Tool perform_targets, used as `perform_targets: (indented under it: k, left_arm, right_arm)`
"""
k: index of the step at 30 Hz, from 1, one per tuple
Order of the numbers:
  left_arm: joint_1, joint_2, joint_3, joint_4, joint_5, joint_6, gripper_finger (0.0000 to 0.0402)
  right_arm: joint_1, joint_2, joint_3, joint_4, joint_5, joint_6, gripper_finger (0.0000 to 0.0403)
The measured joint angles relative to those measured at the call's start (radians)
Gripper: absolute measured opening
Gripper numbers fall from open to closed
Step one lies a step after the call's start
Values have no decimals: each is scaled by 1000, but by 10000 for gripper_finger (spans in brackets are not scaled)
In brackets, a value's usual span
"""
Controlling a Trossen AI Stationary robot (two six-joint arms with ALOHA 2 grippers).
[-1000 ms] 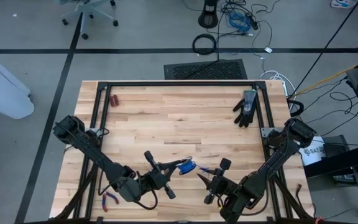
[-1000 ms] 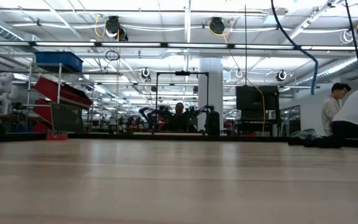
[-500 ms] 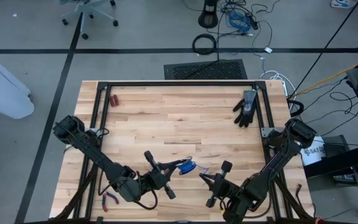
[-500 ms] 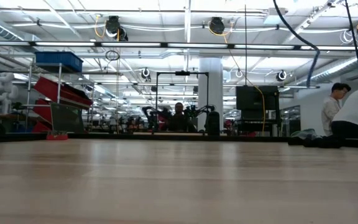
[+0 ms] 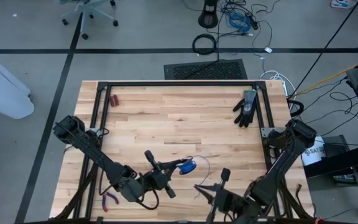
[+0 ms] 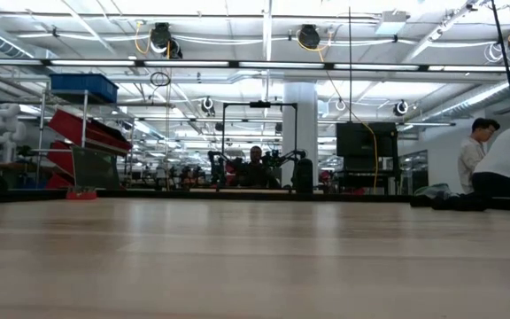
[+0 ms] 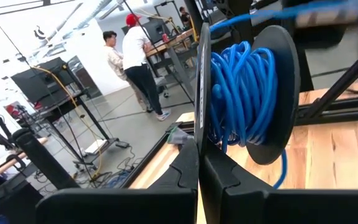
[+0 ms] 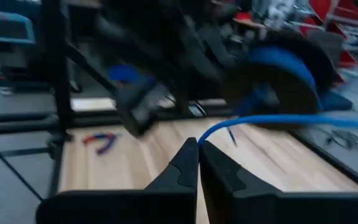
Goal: Coil cords
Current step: Coil the green wire onto a spool
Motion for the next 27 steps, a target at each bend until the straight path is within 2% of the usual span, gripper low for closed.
perform_targets:
  k: [4,8,16,27]
  left_arm:
    - [6,0,0,-18,0,-2,0]
    - [11,0,0,-24,0,-3,0]
    - [15,0,0,-71,-47,-9,0]
    - [37,24,0,-73,-46,-10,0]
  right_arm:
    - [0,0,15,180,-59,-182,0]
    - [-2,0,16,288,-100,-255,0]
    - [-4,0,135,296,-147,-316,0]
    - [-82,15,242,305,-363,-362,0]
